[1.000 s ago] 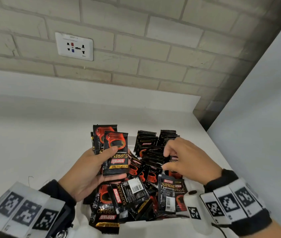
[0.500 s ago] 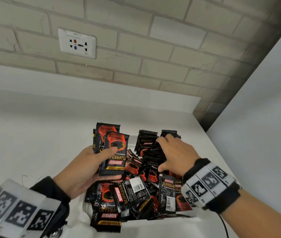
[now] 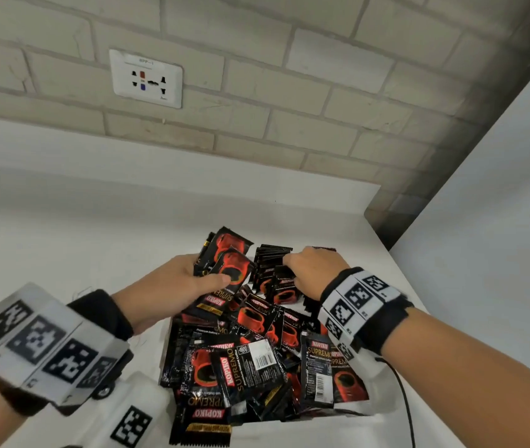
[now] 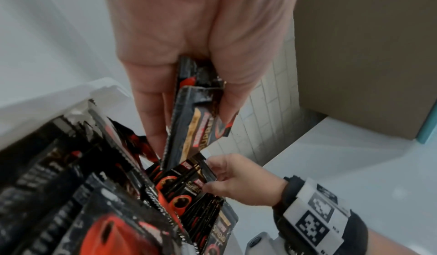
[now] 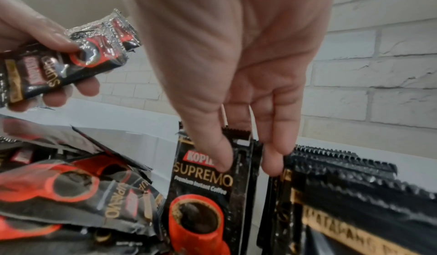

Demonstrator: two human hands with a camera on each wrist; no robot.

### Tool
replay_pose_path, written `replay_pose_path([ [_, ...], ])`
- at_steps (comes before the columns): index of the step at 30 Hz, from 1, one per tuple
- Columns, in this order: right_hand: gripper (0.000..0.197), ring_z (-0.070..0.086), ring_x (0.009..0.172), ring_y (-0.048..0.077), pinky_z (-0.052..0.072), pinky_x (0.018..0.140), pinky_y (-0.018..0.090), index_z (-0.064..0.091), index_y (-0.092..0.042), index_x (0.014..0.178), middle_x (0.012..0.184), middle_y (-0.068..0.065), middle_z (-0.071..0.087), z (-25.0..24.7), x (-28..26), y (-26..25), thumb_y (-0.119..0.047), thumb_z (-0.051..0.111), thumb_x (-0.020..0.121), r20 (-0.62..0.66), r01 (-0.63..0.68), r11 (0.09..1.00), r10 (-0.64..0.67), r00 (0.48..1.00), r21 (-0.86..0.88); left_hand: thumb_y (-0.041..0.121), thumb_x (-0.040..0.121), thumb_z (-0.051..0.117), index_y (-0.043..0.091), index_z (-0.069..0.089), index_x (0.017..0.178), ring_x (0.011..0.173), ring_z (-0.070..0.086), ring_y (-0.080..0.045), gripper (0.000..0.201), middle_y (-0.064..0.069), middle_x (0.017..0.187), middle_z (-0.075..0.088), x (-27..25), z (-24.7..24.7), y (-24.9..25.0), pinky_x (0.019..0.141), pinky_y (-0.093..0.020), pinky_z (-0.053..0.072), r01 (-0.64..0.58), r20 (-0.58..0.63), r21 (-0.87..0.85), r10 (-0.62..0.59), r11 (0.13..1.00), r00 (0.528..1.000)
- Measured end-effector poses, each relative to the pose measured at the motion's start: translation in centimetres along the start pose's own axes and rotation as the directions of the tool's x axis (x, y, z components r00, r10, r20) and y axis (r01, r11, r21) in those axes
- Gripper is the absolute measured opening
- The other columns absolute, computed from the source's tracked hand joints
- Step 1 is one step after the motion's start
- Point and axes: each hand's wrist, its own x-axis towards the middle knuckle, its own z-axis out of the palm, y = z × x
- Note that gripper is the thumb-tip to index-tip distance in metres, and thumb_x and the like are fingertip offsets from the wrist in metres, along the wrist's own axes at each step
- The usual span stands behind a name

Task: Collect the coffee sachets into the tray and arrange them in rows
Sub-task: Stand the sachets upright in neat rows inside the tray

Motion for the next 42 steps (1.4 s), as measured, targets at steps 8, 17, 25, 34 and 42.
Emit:
replay_pose_path([
  [8, 0.025, 0.059, 0.091, 0.032, 0.04, 0.066, 0.03, 0.057, -0.012, 0.11, 0.103, 0.013, 0.057, -0.3, 1.1, -0.2, -0.004, 0.045, 0.09, 0.027, -0.003, 0.983, -0.002, 1.0, 0.185, 0.011, 0.092, 0.053, 0.002, 0.061, 0.102, 0.08, 0.06, -0.026, 0.016, -0.018, 0.097, 0.064, 3.1, 1.2, 1.3, 0.076, -0.032, 0.052, 0.047, 0.001, -0.1, -0.047, 0.994, 0.999],
  [17, 0.031, 0.059, 0.085, 0.027, 0.046, 0.068, 0.031, 0.041, -0.005, 0.116, 0.101, 0.013, 0.059, 1.2, 0.7, -0.2, -0.013, 0.054, 0.089, -0.013, -0.096, 0.867, 0.117, 0.993, 0.488, 0.015, 0.092, 0.052, 0.002, 0.062, 0.111, 0.086, 0.063, -0.025, 0.025, -0.018, 0.108, 0.066, 6.3, 4.5, 1.8, 0.074, -0.029, 0.049, 0.076, -0.038, -0.204, -0.085, 0.976, 0.996],
  [25, 0.069, 0.053, 0.072, 0.021, 0.047, 0.068, 0.032, 0.011, -0.01, 0.142, 0.071, 0.001, 0.046, 2.1, 0.6, -0.9, -0.016, 0.056, 0.09, 0.036, -0.175, 0.716, 0.205, 0.978, 0.676, 0.018, 0.093, 0.051, 0.015, 0.064, 0.087, 0.075, 0.062, -0.017, 0.014, -0.003, 0.082, 0.067, 6.2, 4.0, 2.9, 0.072, -0.024, 0.052, 0.06, -0.132, -0.417, -0.125, 0.907, 0.983],
  [34, 0.071, 0.055, 0.085, 0.023, 0.042, 0.071, 0.027, 0.009, -0.01, 0.145, 0.107, 0.014, 0.058, 2.3, 0.7, -0.6, -0.021, 0.055, 0.091, 0.078, -0.18, 0.672, 0.18, 0.981, 0.719, 0.011, 0.092, 0.051, 0.01, 0.062, 0.096, 0.063, 0.069, -0.013, 0.011, -0.004, 0.078, 0.071, 4.1, 1.9, 2.7, 0.052, -0.022, 0.056, -0.103, -0.267, -0.696, -0.122, 0.711, 0.956],
  [42, 0.072, 0.054, 0.109, 0.028, 0.042, 0.082, 0.027, 0.01, -0.01, 0.145, 0.126, 0.016, 0.052, 2.6, 0.5, -0.8, -0.023, 0.056, 0.091, 0.106, -0.204, 0.624, 0.191, 0.976, 0.754, 0.01, 0.092, 0.05, 0.011, 0.061, 0.091, 0.07, 0.065, -0.014, 0.011, -0.004, 0.083, 0.067, 4.2, 5.6, 2.1, 0.062, -0.022, 0.054, -0.119, -0.255, -0.72, -0.1, 0.683, 0.962],
])
